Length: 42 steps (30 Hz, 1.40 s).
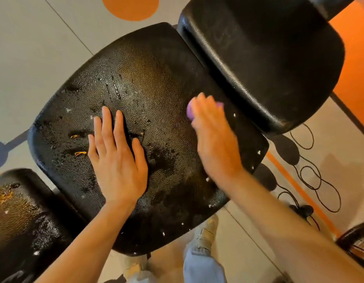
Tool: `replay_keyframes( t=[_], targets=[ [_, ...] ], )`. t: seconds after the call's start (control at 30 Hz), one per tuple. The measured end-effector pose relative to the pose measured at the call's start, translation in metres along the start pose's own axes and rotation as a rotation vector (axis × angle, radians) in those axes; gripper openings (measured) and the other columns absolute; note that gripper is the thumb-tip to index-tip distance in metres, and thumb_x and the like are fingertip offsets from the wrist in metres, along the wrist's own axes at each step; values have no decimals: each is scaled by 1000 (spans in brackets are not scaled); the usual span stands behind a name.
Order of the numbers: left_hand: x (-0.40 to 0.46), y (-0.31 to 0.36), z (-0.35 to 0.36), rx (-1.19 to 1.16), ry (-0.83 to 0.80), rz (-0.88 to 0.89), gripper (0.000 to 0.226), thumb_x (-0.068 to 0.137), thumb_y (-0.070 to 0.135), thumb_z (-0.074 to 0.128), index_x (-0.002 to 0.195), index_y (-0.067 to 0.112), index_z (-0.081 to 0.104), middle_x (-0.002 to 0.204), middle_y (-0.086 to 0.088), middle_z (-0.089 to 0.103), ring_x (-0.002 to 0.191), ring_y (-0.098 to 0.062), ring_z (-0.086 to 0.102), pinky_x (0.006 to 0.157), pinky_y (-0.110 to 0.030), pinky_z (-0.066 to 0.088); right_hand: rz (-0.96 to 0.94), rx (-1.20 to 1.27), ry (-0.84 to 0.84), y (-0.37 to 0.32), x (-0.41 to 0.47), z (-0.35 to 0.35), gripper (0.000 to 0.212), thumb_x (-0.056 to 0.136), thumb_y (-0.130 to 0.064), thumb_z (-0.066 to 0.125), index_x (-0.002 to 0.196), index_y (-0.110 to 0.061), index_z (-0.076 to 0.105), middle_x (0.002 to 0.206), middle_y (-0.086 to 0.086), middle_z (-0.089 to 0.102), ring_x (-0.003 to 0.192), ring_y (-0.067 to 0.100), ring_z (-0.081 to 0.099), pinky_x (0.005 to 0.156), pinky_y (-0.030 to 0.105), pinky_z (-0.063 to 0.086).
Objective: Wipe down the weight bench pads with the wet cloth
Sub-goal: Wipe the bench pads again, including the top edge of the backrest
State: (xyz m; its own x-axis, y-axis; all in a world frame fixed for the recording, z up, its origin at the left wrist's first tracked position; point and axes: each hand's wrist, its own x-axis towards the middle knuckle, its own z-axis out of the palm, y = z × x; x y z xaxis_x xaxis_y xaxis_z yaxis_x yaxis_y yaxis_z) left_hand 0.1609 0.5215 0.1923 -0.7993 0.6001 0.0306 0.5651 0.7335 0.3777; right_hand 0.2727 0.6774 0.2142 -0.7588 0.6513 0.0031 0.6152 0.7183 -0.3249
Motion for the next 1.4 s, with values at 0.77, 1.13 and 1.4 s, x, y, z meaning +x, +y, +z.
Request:
replay_keyframes(
  t=[0.77,1.13,1.4],
  targets=[
    [0,-1,4,35,28,7,57,104,30,32,157,15,15,167,-6,7,154,-26,5,124,-48,9,221,30,132,32,-13,-18,23,97,-7,40,118,-7,51,121,15,55,115,31,52,97,49,44],
    [1,-1,4,34,29,16,57,104,33,27,157,15,15,167,-6,6,154,-26,5,124,-45,6,338,-98,128,10,-20,-5,35,96,-11,45,130,-12,46,136,9,49,129,25,43,109,40,36],
    [0,0,3,25,29,12,57,104,34,28,157,16,16,167,-6,8,154,-26,7,124,-44,8,96,-20,51,-9,-72,-7,31,95,-6,44,124,-12,55,128,7,55,124,22,47,107,43,39]
  ],
)
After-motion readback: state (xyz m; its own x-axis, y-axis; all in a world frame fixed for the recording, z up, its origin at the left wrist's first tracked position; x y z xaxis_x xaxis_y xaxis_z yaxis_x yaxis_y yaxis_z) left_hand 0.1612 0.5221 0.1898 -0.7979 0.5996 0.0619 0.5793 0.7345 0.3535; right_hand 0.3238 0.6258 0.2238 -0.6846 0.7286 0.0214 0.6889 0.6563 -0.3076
